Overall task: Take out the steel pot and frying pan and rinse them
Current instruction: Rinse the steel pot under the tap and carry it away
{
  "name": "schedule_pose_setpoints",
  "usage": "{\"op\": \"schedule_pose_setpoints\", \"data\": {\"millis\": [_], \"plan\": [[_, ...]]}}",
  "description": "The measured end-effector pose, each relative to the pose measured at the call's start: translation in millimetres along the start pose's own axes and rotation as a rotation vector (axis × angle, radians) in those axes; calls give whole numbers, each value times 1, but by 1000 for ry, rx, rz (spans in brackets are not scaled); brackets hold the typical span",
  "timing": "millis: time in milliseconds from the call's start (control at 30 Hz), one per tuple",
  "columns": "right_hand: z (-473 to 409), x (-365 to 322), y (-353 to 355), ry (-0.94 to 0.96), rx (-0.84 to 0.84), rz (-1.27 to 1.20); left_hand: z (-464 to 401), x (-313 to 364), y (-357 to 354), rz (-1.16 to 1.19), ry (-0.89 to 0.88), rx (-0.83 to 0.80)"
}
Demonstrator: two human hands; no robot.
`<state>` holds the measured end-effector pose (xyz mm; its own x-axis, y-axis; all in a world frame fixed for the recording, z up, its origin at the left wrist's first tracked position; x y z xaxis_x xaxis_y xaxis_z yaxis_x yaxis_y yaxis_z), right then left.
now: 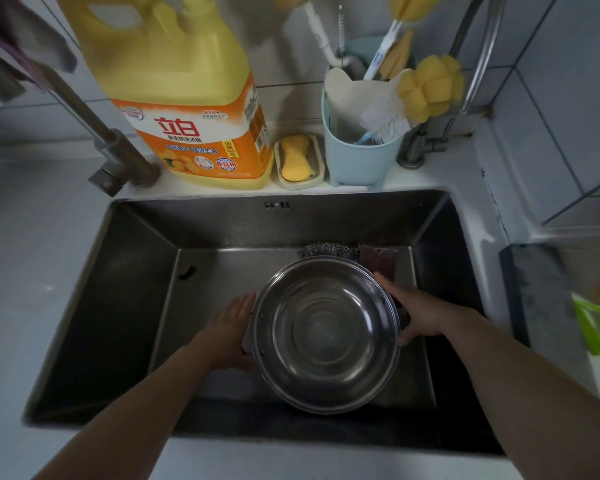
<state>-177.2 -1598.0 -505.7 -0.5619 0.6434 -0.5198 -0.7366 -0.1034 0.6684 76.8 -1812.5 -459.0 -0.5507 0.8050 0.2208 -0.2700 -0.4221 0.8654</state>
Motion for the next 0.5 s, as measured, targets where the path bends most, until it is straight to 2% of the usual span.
{"op": "schedule_pose_setpoints", "data": {"millis": [500], "plan": [[5,-4,0,-5,3,27,-8,2,-8,211,-134,39]]}}
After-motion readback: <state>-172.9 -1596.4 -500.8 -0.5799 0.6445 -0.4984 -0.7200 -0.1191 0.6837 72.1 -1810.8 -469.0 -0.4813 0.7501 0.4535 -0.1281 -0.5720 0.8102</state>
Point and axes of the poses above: each hand's wrist, its own z-axis away from the middle knuckle, its own y-axis out of the back of the hand, x = y × z, the point moved 9 cm from there along -z, towards the middle knuckle, and after that the axes turned 9 degrees about x, right-handed, at the moved point
